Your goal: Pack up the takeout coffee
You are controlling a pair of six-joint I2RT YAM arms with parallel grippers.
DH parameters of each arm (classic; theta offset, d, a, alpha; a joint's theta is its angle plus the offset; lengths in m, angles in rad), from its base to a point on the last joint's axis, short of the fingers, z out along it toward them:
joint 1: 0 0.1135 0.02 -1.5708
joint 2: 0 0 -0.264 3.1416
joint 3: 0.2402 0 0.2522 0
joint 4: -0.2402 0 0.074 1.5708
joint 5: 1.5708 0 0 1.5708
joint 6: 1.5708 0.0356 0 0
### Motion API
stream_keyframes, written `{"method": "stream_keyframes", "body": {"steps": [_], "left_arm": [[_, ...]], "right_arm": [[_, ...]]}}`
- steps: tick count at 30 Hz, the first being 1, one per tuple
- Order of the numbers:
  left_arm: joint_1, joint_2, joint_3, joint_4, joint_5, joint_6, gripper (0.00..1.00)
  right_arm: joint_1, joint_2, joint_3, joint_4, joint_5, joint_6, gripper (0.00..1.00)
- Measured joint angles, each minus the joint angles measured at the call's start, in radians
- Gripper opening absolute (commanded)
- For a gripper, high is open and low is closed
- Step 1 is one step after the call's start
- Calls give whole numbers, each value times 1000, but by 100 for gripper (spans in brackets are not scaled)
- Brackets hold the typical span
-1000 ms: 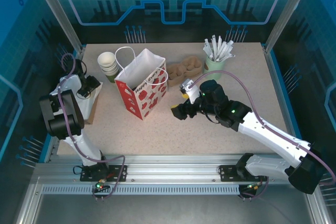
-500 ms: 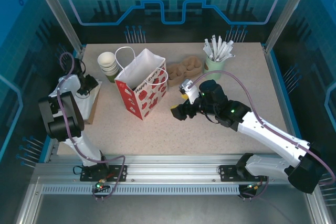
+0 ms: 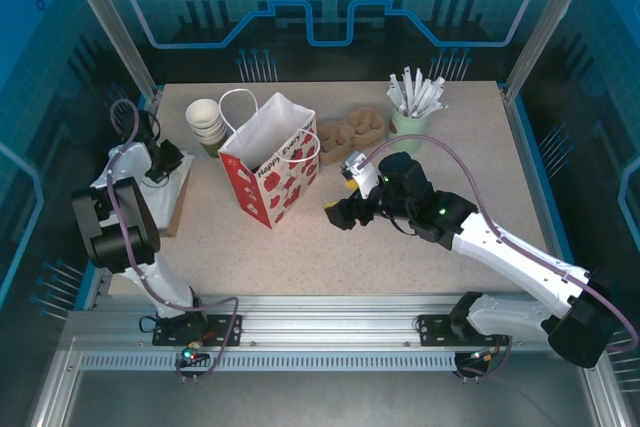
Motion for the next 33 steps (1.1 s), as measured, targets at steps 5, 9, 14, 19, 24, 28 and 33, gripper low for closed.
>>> {"method": "stream_keyframes", "body": {"steps": [5, 9, 14, 19, 24, 28, 33], "left_arm": [[4, -158, -8, -5, -22, 3, 0], [3, -383, -29, 2, -51, -3, 0], [-10, -608, -1, -27, -75, -4, 0], [-78, -719, 164, -105, -69, 8, 0], [-162, -762, 399, -169, 56, 26, 0], [-191, -734, 585, -199, 220, 17, 0], [-300, -660, 711, -208, 397, -5, 0]], "right_arm": [[0, 0, 0, 0, 0, 0, 81], [0, 0, 0, 0, 1, 0, 81], [0, -4, 0, -3, 5, 0, 81], [0, -21, 0, -14, 28, -1, 81], [1, -36, 2, -32, 65, -5, 81], [1, -42, 12, -57, 100, -13, 82], [1, -43, 39, -82, 137, -27, 82]]}}
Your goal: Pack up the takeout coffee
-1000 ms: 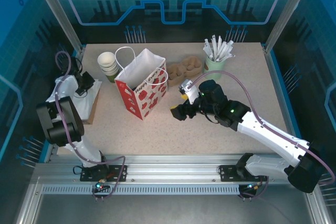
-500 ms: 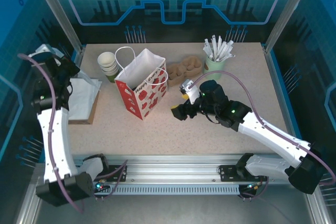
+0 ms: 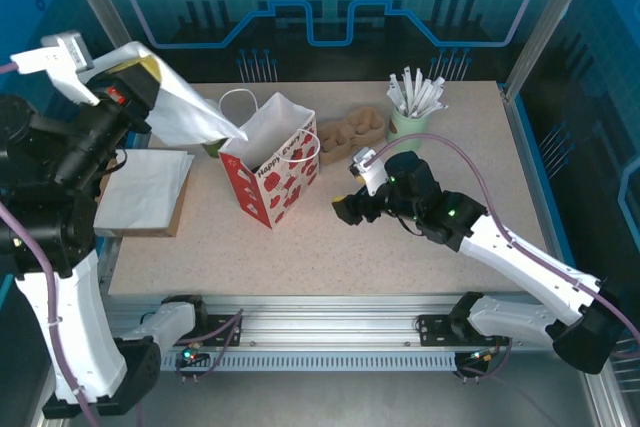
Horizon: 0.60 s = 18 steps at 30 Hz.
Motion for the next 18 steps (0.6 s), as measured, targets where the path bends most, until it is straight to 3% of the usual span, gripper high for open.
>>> {"method": "stream_keyframes", "body": {"steps": [8, 18], "left_arm": [[-193, 234, 151, -66, 126, 2, 0], [-212, 399, 239, -135, 174, 50, 0]], "right_arm": [[0, 0, 11, -23, 47, -13, 82], [0, 9, 15, -37, 55, -23, 82]]}}
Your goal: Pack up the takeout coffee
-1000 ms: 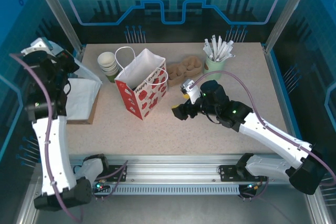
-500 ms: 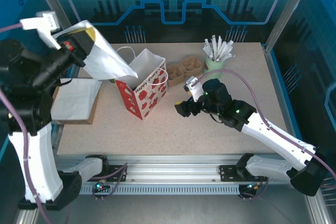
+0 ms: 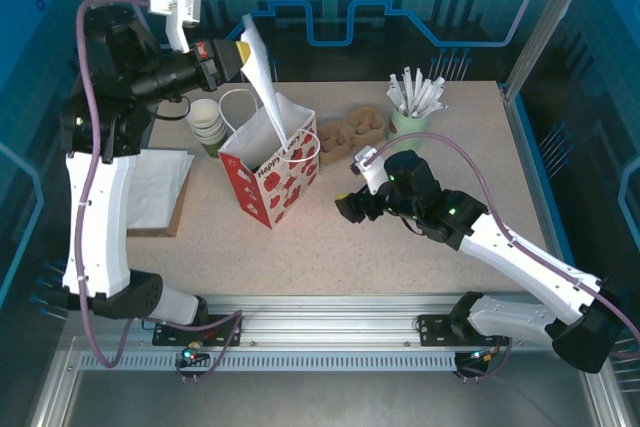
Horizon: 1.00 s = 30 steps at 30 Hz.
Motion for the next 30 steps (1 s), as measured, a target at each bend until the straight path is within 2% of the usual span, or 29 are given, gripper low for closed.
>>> {"method": "stream_keyframes", "body": {"steps": [6, 14, 30], "left_arm": [[3, 138, 140, -161, -25, 136, 0], [5, 232, 158, -326, -105, 303, 0], [6, 290, 103, -305, -261, 544, 1]], "right_arm": [[0, 2, 1, -1, 0, -5, 82], [-1, 2, 1, -1, 0, -8, 82], [-1, 17, 1, 0, -1, -7, 82]]}}
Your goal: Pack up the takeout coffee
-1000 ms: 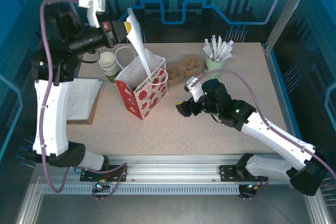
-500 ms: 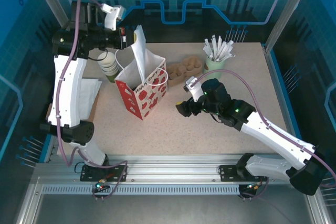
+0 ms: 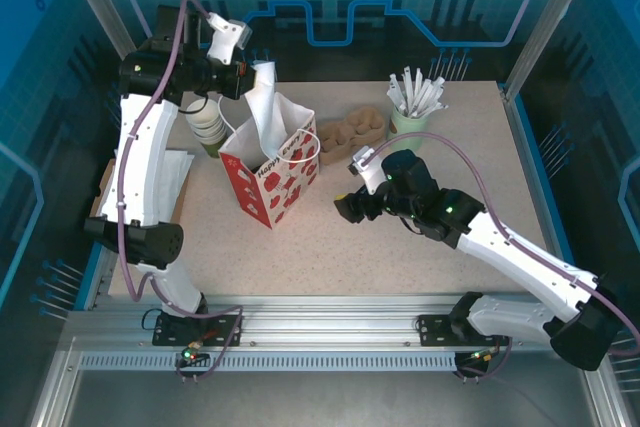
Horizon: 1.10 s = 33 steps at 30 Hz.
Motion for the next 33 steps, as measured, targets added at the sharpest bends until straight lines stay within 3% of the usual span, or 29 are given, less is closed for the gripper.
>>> {"method": "stream_keyframes", "body": {"steps": [19, 33], "left_arm": [[0, -2, 26, 65, 6, 267, 5], [-39, -161, -407, 211, -154, 445, 7]], "right_arm": [[0, 45, 0, 0, -7, 0, 82], [0, 54, 0, 1, -11, 0, 82]]}}
